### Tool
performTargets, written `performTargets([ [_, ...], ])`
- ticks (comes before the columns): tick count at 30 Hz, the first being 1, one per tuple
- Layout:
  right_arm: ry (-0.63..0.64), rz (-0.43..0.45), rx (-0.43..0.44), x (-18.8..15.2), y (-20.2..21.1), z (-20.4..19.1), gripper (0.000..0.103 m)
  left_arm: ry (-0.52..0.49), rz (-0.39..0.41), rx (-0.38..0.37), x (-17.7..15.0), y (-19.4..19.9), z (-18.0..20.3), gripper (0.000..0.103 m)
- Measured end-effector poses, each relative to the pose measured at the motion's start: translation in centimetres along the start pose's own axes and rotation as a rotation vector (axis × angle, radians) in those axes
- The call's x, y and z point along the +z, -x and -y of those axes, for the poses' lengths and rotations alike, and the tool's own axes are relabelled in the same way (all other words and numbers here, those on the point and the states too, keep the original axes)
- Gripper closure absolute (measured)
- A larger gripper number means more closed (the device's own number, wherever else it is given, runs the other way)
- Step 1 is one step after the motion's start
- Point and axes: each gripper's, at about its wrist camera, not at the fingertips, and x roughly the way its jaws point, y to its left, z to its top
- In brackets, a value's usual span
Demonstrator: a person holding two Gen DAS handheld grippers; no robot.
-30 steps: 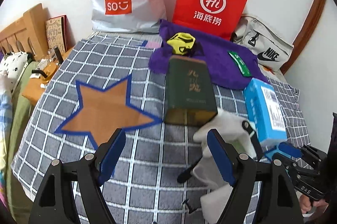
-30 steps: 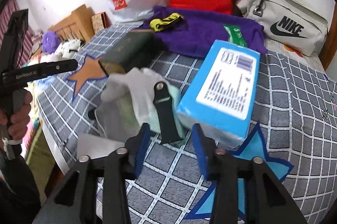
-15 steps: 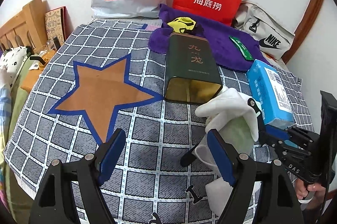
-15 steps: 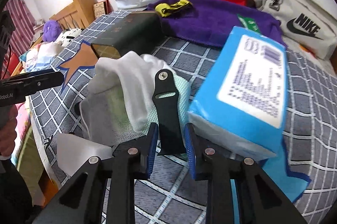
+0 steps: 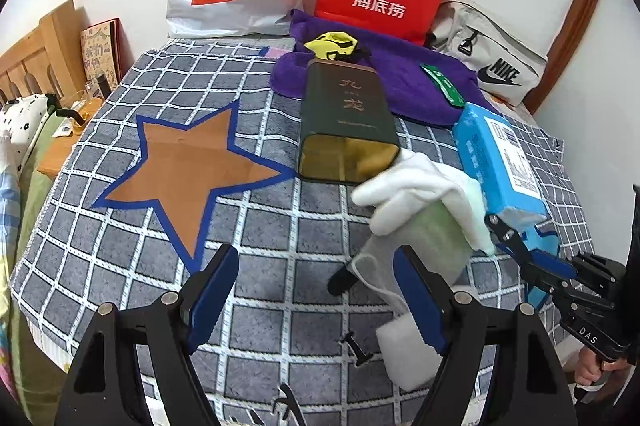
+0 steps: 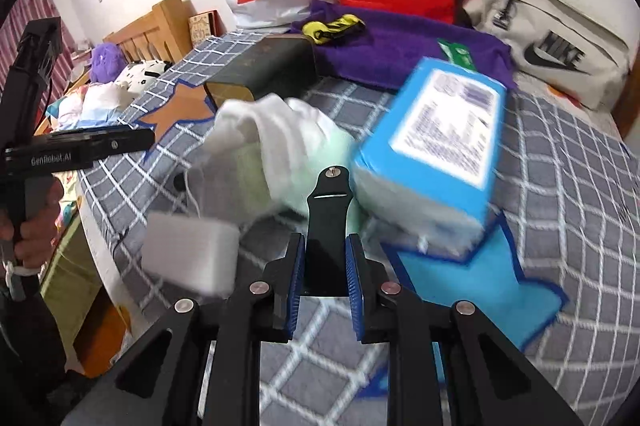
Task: Organize soft objects
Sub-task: 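Reach the left tool to the white foam block and grasp it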
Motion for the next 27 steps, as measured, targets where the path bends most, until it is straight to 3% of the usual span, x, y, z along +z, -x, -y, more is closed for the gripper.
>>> performTargets([
  [10,-0.076,-0.058,-0.042,-4.7,-0.7,2.8,0.079,-0.077,-0.077,-0.052,-2.6,-0.8,3.0,0.024],
  [12,-0.076,-0.053,-0.033,-4.8,-1.0,2.9,0.063,-0.108,-0.097,-0.048,-3.4,-1.1,3.9,0.024],
  [15,-0.062,-0.034,-0.047,-4.6,-1.6,2.5,0.054,-0.152,-0.119,-0.057,-4.2,-1.3,5.2,0.022],
  [20,-0.041,-0.004,-0.082,-4.6,-1.9,2.1,0.054,-0.189,-0.154,-0.082,-5.0,-2.4,6.8,0.021],
  [24,-0.022,0.010,-0.130,-4.7,-1.9,2.0,0.079,-0.173,-0.157,-0.139,-5.2,-3.2,7.0,0.021],
  [26,-0.043,0.012,-0.105,-4.7,-1.7,2.5,0.082,-0.144,-0.142,-0.178,-5.1,-3.2,6.7,0.022],
  [27,-0.047,0.012,-0.100,-4.7,-1.7,2.5,0.082,-0.145,-0.136,-0.189,-5.2,-3.2,6.6,0.033],
])
